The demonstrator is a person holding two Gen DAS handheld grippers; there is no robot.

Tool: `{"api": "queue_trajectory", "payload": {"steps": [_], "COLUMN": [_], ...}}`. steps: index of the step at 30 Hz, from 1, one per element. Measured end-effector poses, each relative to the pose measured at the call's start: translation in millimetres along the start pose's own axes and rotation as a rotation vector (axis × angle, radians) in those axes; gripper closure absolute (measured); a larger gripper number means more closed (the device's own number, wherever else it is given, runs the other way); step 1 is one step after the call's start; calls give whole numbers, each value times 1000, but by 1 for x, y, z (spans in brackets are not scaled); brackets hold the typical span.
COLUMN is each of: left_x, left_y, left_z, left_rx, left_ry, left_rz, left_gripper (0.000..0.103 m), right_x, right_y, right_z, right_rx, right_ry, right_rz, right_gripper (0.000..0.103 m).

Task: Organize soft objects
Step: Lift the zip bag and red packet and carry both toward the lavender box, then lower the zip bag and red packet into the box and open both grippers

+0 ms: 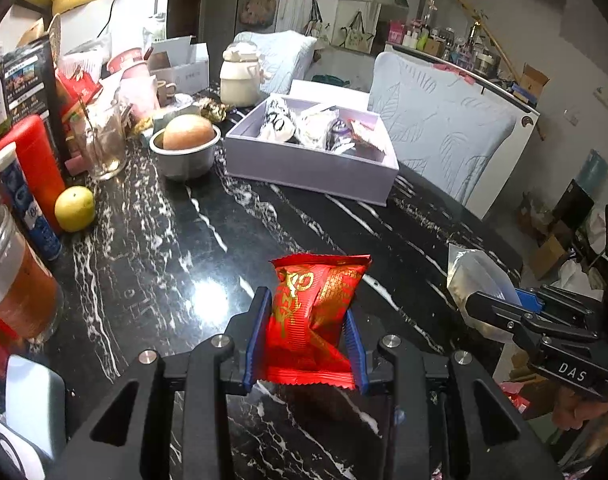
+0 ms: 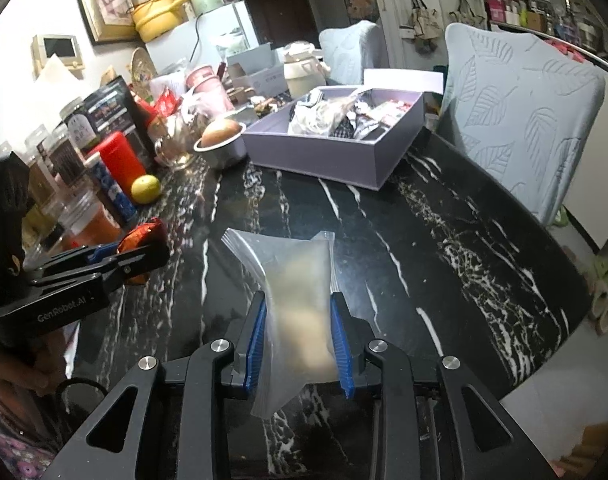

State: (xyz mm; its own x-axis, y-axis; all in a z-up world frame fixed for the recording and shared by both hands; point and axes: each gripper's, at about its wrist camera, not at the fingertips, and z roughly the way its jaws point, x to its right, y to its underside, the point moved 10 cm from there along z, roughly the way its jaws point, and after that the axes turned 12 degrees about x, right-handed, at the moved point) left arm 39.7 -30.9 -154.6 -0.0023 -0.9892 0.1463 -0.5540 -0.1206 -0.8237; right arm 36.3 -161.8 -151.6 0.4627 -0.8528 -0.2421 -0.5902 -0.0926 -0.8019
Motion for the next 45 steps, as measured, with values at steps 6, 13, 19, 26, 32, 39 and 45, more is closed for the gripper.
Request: {"api": "queue_trajectory", "payload": {"steps": [6,13,19,26,32,39,45], "left_x": [4,11,14,16,19,20,26], "left_y": [-17,-38,-66,-105,-142,-180,-204], "left_z": [1,8,12,12,16,30,50], "left_rx": [25,53,102,176,245,300,324], "left_ry": [25,53,59,62,60,56,70], "left_rz": [11,27,45,59,77,91,107], "left_gripper": [68,68,68,68,68,68,68], "right_x": [-1,0,3,4,5,13,20], "right_y": [-14,-35,-62,-99,-129,-167,-196], "right_z": [-6,-7,-5,-4,-6,-5,6], "right_rx": [28,55,92,146,195,262,299], "right_ry": [7,16,13,10,15,32,29], "right_rz": [-6,-18,-35,-69,-108,-134,-137], "right_gripper": [73,73,73,73,73,73,73]}}
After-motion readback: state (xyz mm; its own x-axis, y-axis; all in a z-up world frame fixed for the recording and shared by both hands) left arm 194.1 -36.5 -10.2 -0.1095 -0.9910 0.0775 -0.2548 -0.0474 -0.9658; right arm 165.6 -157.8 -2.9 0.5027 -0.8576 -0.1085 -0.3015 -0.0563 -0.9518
